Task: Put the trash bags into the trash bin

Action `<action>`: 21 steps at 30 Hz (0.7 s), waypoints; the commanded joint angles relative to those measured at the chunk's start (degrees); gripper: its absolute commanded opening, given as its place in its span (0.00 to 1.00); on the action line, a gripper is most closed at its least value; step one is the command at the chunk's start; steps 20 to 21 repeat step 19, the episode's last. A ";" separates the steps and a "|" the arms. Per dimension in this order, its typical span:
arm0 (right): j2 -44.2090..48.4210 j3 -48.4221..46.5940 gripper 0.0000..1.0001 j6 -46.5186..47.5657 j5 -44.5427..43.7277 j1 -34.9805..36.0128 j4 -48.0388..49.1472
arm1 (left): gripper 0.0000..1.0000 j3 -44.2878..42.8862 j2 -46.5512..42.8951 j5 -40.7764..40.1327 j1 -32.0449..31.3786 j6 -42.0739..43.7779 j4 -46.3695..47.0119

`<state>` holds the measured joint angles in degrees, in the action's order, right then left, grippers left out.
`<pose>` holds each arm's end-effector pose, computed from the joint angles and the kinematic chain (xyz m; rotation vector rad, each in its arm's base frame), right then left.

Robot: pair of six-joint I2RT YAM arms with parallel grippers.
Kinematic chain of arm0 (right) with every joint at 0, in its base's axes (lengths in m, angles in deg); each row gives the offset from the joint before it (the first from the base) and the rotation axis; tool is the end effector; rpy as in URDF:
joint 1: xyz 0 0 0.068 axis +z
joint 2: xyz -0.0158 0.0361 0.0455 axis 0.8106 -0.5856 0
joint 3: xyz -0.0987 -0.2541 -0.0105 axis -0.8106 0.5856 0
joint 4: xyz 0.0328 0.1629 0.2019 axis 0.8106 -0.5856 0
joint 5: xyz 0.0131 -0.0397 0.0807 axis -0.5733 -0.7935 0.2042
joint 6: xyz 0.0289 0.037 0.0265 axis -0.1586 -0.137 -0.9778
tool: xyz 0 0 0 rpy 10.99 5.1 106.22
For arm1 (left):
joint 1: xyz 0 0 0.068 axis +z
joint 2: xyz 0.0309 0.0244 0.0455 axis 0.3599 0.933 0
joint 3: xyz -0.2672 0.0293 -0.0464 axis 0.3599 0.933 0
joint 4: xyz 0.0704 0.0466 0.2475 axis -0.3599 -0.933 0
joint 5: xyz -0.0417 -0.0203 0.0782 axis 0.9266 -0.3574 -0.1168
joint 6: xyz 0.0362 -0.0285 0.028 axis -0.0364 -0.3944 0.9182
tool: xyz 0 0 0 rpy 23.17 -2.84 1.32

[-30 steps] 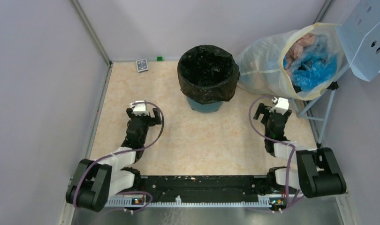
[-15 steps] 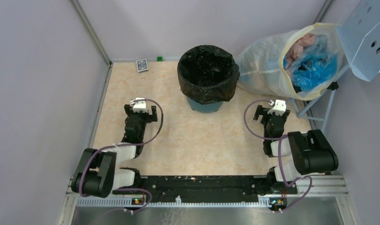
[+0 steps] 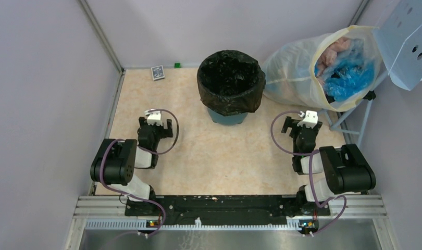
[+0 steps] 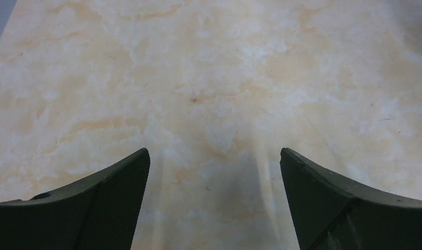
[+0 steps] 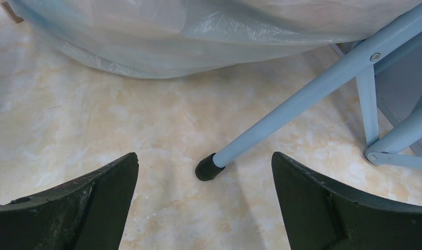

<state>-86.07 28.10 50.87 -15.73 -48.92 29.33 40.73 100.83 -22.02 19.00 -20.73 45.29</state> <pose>0.2208 0.0090 0.1428 0.1799 1.6743 -0.1905 0.2455 -0.0093 0.1286 0.0940 1.7948 0.0128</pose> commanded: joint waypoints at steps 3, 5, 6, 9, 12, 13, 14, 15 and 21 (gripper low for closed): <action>0.04 -0.65 0.98 0.29 0.92 -0.05 3.82 | 0.99 -2.57 -1.41 5.33 0.15 0.71 0.63; 0.03 -0.64 0.98 0.29 0.92 -0.05 3.87 | 0.99 -2.57 -1.36 5.33 0.14 0.71 0.69; 0.06 -0.65 0.98 0.29 0.92 -0.05 3.83 | 0.99 -2.61 -1.37 5.33 0.17 0.76 0.61; 0.05 -0.65 0.98 0.27 0.92 -0.05 3.82 | 0.99 -2.56 -1.38 5.33 0.15 0.71 0.56; 0.06 -0.65 0.98 0.29 0.92 -0.05 3.82 | 0.99 -2.64 -1.30 5.33 0.15 0.71 0.50; 0.03 -0.65 0.98 0.28 0.92 -0.05 3.84 | 0.99 -2.69 -1.24 5.29 0.15 0.71 0.46; 0.08 -0.64 0.98 0.28 0.92 -0.05 3.82 | 0.99 -2.74 -1.23 5.32 0.14 0.71 0.41; 0.07 -0.65 0.98 0.29 0.92 -0.05 3.82 | 0.99 -2.86 -1.18 5.33 0.12 0.69 0.27; 0.09 -0.63 0.98 0.29 0.92 -0.05 3.83 | 0.99 -2.81 -1.34 5.33 0.15 0.75 0.17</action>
